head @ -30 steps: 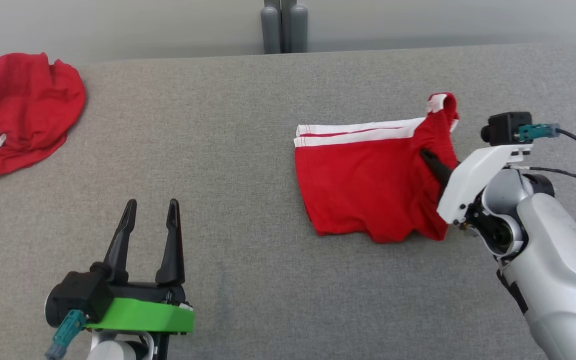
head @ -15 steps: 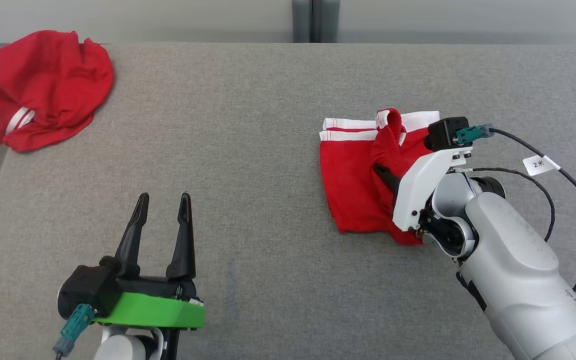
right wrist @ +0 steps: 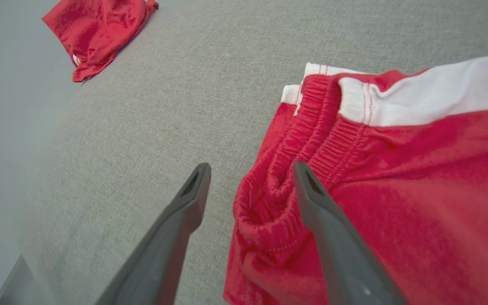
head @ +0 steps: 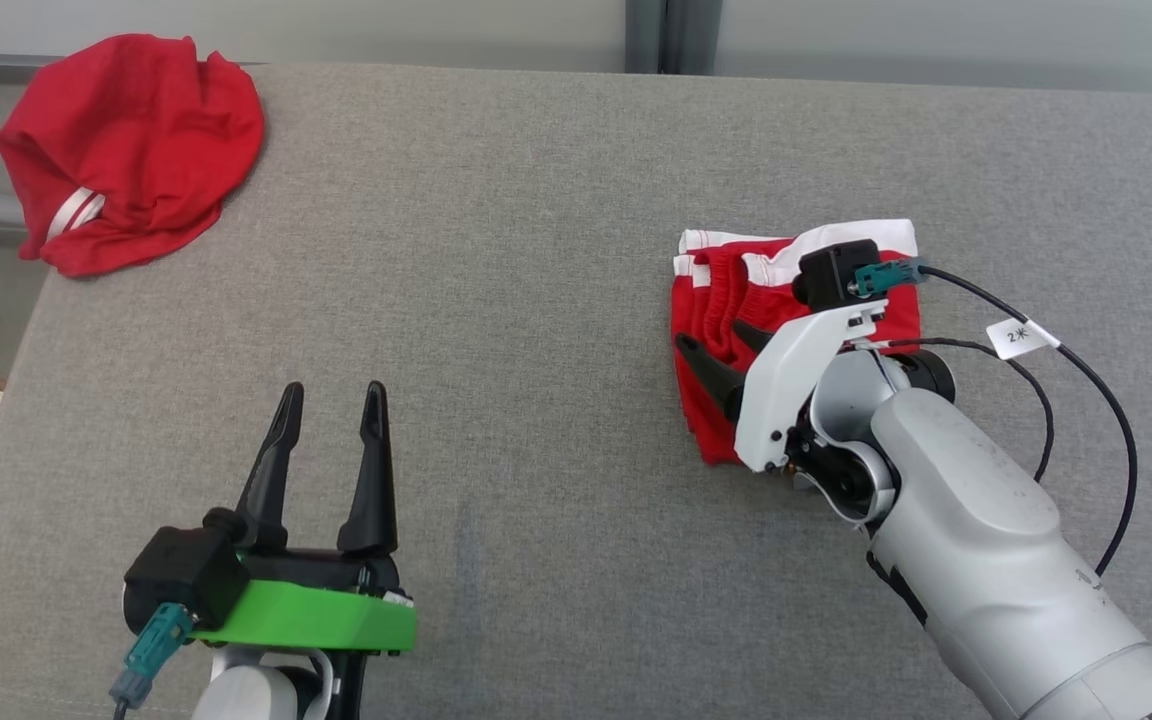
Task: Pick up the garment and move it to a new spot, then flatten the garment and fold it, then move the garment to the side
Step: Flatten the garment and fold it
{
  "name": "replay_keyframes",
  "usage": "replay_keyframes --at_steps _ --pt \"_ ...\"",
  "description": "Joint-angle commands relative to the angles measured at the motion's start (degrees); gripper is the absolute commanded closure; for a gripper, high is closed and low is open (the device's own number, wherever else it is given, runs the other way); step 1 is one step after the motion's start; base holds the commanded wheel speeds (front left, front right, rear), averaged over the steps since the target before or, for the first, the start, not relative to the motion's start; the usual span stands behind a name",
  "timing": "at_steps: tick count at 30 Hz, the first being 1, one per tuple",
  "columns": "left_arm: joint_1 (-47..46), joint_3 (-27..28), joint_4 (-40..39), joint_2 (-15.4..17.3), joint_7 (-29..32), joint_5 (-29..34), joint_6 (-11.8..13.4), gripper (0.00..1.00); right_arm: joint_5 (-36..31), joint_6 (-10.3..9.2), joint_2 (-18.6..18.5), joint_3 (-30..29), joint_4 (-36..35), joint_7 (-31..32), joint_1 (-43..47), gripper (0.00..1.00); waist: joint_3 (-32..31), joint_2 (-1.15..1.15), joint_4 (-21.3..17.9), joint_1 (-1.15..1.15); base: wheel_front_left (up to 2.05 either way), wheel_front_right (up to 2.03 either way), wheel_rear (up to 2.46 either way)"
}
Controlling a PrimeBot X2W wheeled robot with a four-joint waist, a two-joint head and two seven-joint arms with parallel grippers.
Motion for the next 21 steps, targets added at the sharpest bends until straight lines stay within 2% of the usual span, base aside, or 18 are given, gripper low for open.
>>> replay_keyframes --at_steps 1,7,12,18,21 --pt "-0.61 0.22 -0.11 0.08 0.04 -0.14 0.17 0.00 0.80 0.02 -0.15 0.52 -0.62 -0.70 -0.14 0.00 -0.09 0.00 -0.18 0.00 0.00 0.00 0.00" --pt "-0.63 0.58 -0.08 0.08 0.03 0.75 0.04 0.00 0.87 0.02 -2.16 2.08 -2.90 -6.06 -0.08 0.00 -0.53 0.00 -1.35 0.00 0.00 0.00 0.00" --pt "-1.64 1.05 0.59 0.08 0.04 2.02 -0.19 0.00 -2.00 0.02 -4.77 1.33 -3.81 -14.84 0.35 0.00 -1.46 0.00 -2.77 0.00 0.00 0.00 0.00" --pt "-2.62 1.72 2.88 0.09 0.04 2.94 0.16 0.00 -6.24 0.02 -5.66 -4.25 -2.92 -26.14 3.57 0.00 -3.19 0.00 -4.81 0.00 0.00 0.00 0.00" --pt "-2.53 2.12 4.26 0.09 0.04 3.24 0.29 0.00 -9.14 0.02 -5.66 -7.80 -3.97 -29.13 6.18 0.00 -3.96 0.00 -5.82 0.00 0.00 0.00 0.00"
